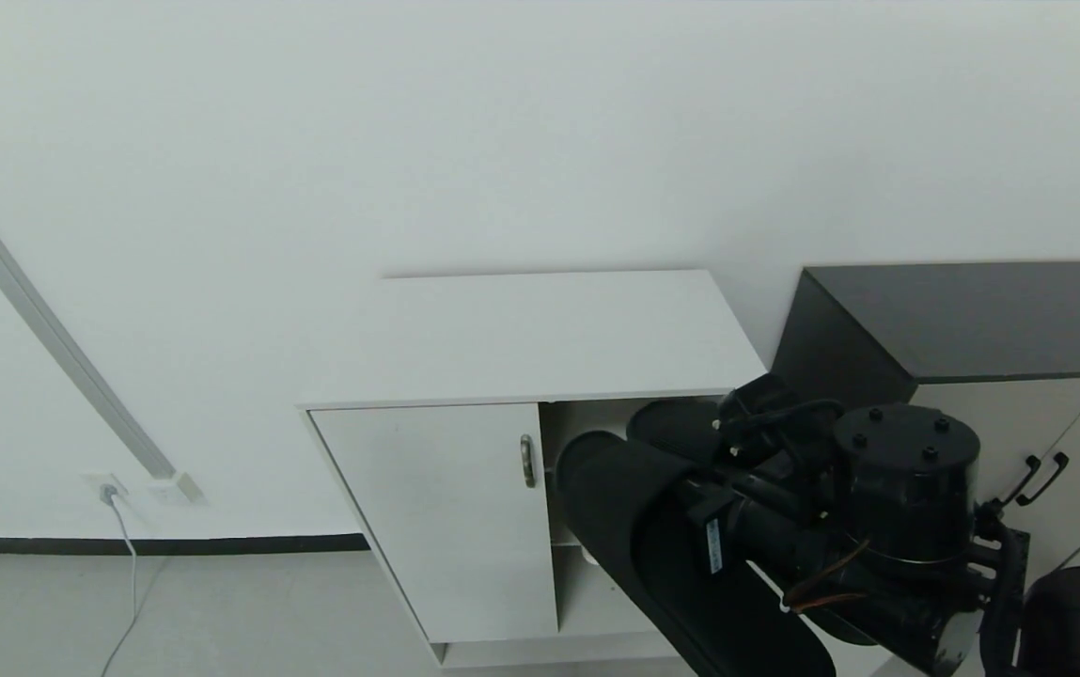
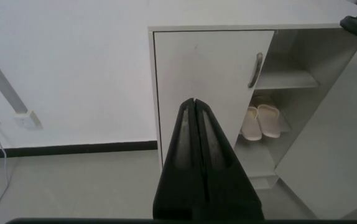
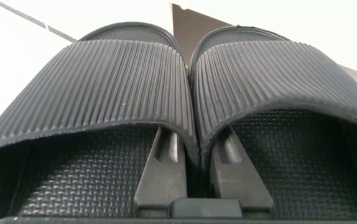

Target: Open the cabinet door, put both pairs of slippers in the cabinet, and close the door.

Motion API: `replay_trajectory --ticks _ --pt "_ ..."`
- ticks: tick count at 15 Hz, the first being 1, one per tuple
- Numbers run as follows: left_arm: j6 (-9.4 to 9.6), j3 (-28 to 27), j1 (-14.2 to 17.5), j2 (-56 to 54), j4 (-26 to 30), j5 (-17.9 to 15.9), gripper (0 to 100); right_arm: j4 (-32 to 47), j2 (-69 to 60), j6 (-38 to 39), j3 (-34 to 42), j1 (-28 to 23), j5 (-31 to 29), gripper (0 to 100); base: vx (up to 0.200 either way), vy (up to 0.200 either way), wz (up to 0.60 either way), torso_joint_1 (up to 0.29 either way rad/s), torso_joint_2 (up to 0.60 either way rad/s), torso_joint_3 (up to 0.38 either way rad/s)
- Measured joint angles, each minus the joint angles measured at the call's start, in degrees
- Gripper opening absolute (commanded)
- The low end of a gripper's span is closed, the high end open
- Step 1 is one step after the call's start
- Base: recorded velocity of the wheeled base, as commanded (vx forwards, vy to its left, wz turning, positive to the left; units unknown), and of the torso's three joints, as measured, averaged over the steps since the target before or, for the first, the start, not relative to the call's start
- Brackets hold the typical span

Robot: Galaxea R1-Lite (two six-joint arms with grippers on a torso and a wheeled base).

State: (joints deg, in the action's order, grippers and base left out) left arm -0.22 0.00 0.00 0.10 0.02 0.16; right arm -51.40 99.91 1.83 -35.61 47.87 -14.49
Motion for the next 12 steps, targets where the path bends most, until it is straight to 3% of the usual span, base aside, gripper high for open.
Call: replay_trajectory --ticks 5,12 --pt "-0.11 0.00 0.00 0.00 -0.05 0.00 0 -0.09 0.52 0.02 0.30 0.02 0.56 0 0.000 0.000 0.00 -0.015 0.03 0.017" --pt "-0.11 0.00 0.00 0.00 -0.02 0.00 0 -0.09 1.07 0.09 0.28 0.11 0.76 0 0.000 0.000 0.00 -0.177 0.42 0.234"
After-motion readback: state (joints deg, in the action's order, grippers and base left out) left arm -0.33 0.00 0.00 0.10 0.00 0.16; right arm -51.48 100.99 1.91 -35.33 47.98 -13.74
